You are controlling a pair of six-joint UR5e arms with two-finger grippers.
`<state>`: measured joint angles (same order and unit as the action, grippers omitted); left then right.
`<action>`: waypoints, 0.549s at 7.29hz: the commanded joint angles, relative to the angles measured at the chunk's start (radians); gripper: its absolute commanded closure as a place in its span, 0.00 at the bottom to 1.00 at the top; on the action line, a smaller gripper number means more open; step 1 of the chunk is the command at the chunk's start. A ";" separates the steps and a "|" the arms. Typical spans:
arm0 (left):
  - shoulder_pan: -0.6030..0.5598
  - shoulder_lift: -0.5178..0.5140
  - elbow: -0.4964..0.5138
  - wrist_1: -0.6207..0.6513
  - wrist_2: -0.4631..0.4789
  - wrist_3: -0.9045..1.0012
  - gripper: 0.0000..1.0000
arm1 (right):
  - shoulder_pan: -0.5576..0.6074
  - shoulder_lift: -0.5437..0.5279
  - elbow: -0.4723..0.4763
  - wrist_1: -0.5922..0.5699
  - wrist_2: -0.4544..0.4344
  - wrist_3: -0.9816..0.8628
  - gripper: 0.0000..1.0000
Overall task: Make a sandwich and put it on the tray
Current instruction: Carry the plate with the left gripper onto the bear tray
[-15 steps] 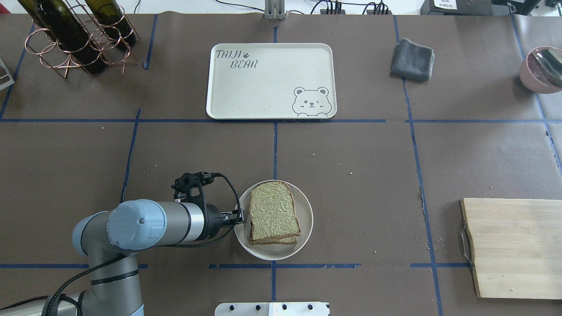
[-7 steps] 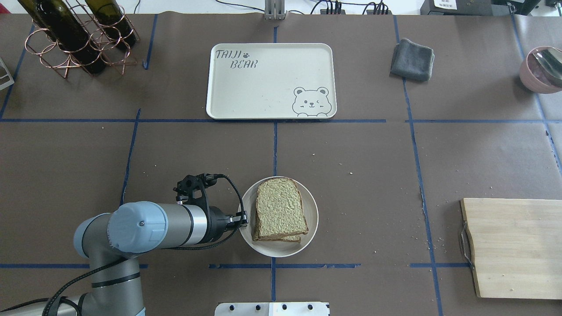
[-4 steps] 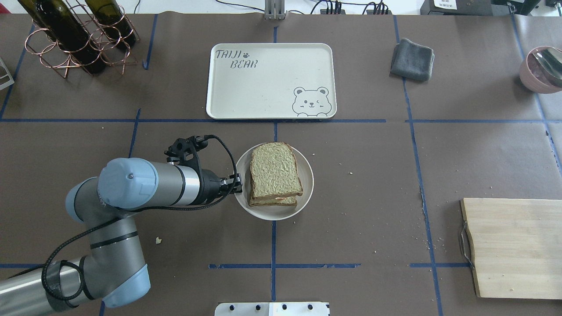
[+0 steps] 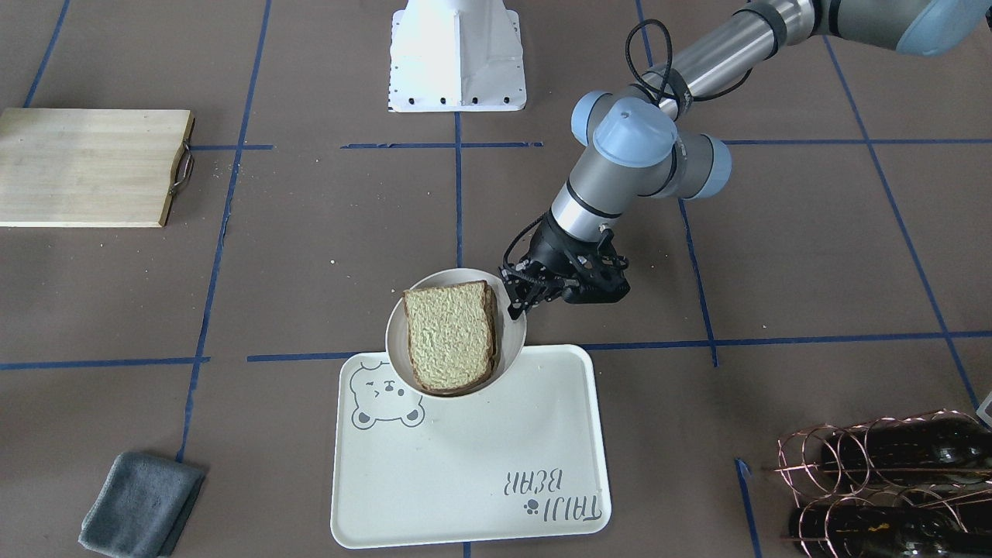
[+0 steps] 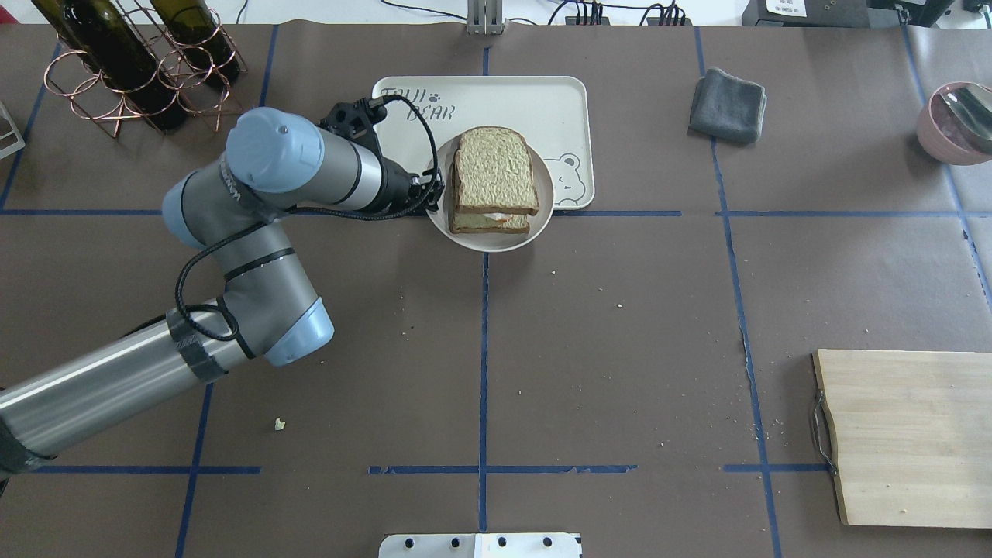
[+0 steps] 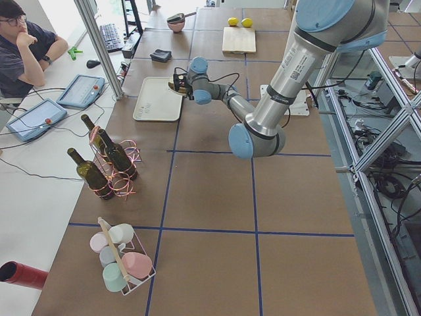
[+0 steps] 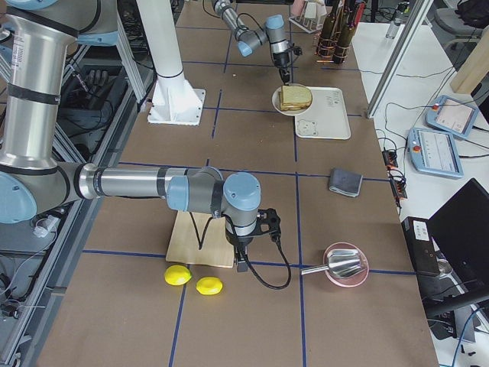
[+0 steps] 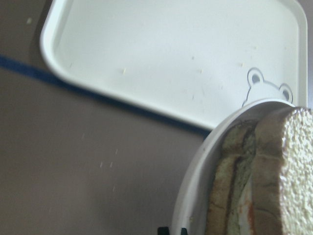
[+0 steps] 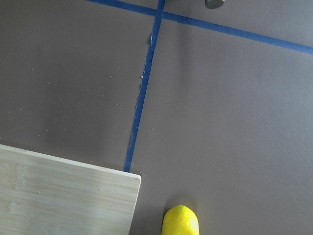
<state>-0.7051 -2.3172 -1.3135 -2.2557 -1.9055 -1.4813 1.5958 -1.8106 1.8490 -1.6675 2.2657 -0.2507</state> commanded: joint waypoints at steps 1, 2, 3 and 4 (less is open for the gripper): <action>-0.060 -0.140 0.243 -0.074 -0.024 0.024 1.00 | 0.004 -0.003 0.003 0.000 0.000 -0.002 0.00; -0.063 -0.192 0.372 -0.143 -0.023 0.045 1.00 | 0.004 -0.003 0.001 0.000 0.000 -0.001 0.00; -0.062 -0.211 0.445 -0.180 -0.017 0.059 1.00 | 0.004 -0.003 0.001 0.000 0.000 -0.001 0.00; -0.062 -0.214 0.477 -0.195 -0.012 0.068 1.00 | 0.004 -0.003 -0.004 0.000 0.000 -0.001 0.00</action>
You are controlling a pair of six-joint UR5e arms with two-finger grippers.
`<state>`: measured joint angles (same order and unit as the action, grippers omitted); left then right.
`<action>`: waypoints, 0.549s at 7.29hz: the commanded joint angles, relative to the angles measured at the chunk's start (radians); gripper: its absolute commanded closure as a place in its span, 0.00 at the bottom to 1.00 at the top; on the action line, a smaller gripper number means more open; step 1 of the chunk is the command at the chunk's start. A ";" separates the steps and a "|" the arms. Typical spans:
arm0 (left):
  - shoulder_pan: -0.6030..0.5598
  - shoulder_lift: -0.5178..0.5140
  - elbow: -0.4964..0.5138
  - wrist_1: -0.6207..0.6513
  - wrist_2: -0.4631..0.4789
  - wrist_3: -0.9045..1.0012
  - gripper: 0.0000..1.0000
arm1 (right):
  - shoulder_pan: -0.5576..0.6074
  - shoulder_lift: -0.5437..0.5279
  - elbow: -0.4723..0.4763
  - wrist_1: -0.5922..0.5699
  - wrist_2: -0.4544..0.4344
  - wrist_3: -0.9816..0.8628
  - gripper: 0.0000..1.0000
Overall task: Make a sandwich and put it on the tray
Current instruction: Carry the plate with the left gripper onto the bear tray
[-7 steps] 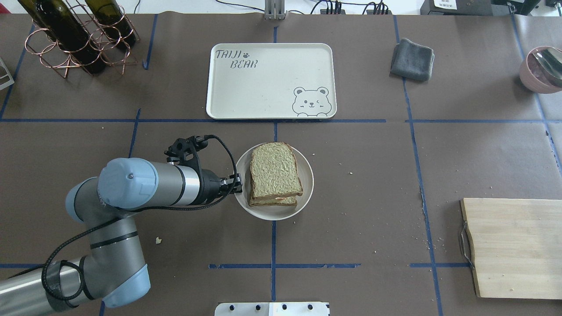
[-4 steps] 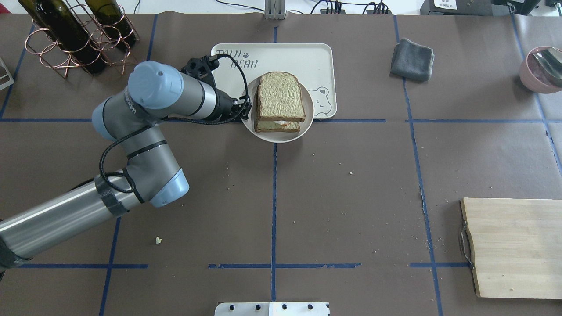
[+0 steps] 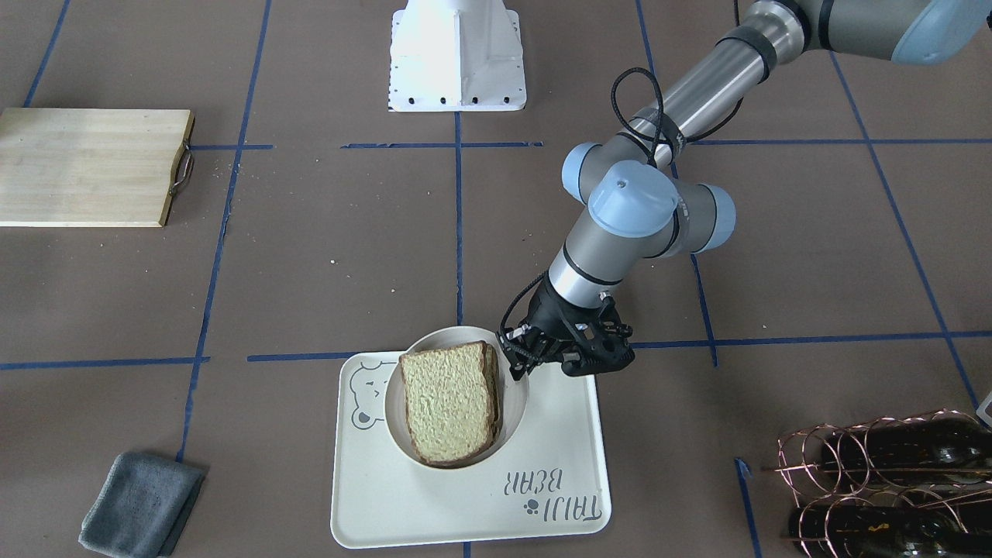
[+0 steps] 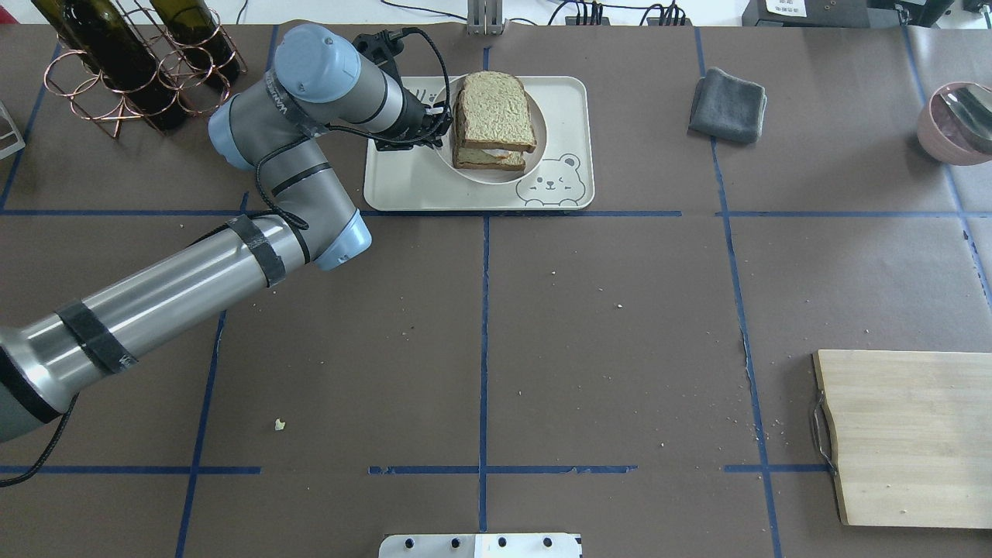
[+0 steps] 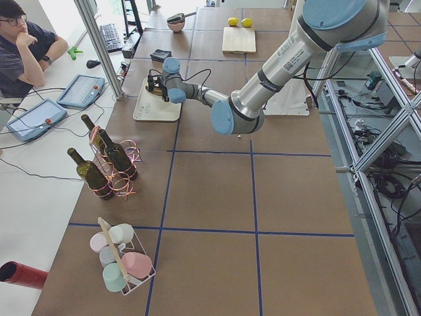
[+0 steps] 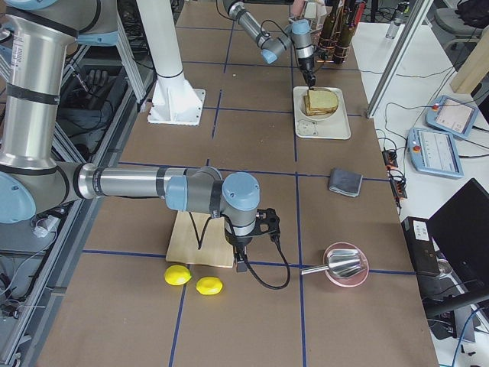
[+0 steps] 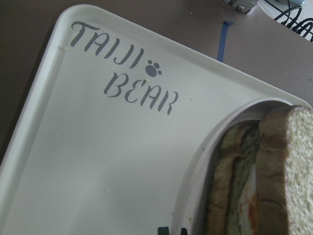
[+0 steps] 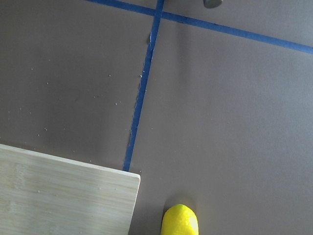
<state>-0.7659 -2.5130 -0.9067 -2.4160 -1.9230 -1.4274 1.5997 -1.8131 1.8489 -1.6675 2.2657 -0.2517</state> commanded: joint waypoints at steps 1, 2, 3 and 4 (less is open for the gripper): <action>-0.001 -0.020 0.074 -0.040 0.013 0.050 0.96 | 0.000 0.000 -0.004 0.000 0.000 0.000 0.00; -0.001 -0.021 0.074 -0.041 0.012 0.089 0.44 | 0.000 0.000 -0.004 0.000 0.000 0.000 0.00; -0.001 -0.020 0.071 -0.040 0.013 0.114 0.29 | 0.000 -0.002 -0.005 0.000 0.000 0.000 0.00; -0.007 -0.018 0.063 -0.040 0.015 0.137 0.00 | 0.000 -0.005 -0.005 0.000 -0.001 0.000 0.00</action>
